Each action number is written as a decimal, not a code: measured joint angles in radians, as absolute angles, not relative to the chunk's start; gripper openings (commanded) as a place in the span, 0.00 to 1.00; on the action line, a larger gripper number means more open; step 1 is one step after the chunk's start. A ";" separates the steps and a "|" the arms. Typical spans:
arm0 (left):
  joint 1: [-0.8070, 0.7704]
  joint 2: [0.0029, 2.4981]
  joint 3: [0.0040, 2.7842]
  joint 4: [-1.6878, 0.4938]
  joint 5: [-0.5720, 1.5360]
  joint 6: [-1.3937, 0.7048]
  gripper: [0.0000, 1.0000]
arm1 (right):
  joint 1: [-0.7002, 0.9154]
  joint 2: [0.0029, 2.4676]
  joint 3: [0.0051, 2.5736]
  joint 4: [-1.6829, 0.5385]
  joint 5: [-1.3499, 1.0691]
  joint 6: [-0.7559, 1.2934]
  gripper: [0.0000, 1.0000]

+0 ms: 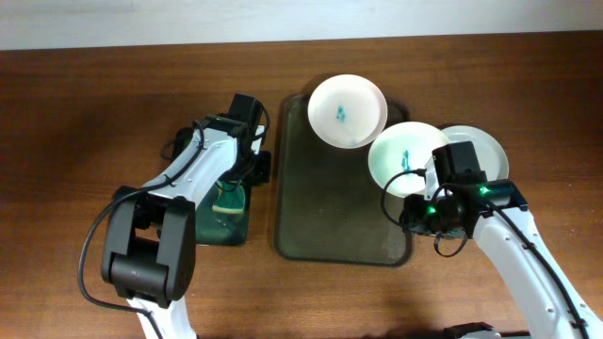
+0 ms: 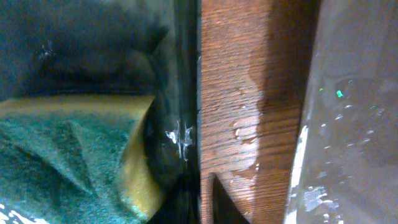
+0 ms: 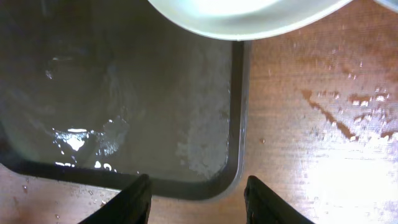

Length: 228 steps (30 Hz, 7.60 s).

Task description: Clean dirty plates on tray and stack at the side

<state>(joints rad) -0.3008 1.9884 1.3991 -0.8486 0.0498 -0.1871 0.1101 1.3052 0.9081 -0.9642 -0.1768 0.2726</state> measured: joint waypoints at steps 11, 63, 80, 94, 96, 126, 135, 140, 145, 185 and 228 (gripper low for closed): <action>-0.301 1.813 1.477 -0.905 0.128 -0.209 0.57 | 0.110 1.493 0.682 -0.861 -0.249 0.461 0.22; -0.158 1.611 1.433 -0.969 0.045 -0.216 0.68 | 0.101 1.631 0.998 -0.801 -0.193 0.270 0.29; -0.177 1.924 1.396 -0.896 0.010 -0.239 0.00 | 0.095 1.533 1.062 -0.882 -0.205 0.224 0.33; -0.314 1.913 1.712 -1.076 0.245 -0.229 0.00 | 0.006 1.670 1.063 -0.821 -0.306 0.174 0.29; -0.407 1.913 1.691 -1.014 0.270 -0.275 0.00 | 0.006 1.748 1.063 -0.737 -0.319 0.154 0.21; -0.682 2.209 1.650 -0.683 0.435 -0.405 0.00 | 0.068 1.851 1.072 -0.744 -0.360 0.203 0.04; -0.657 2.273 1.695 -0.771 0.503 -0.405 0.00 | 0.071 1.851 1.072 -0.744 -0.362 0.207 0.04; -0.603 2.208 1.696 -0.871 0.053 -0.405 0.00 | 0.074 1.852 1.072 -0.743 -0.365 0.206 0.04; -0.593 2.173 1.700 -0.934 0.118 -0.405 0.00 | 0.076 1.853 1.072 -0.744 -0.371 0.205 0.04; -0.170 1.515 1.227 -0.826 -0.010 -0.304 0.99 | 0.834 1.393 1.118 -0.860 1.164 0.281 0.04; -0.170 1.515 1.227 -0.825 -0.010 -0.303 0.99 | -0.547 1.569 1.134 -0.768 -0.154 0.349 0.05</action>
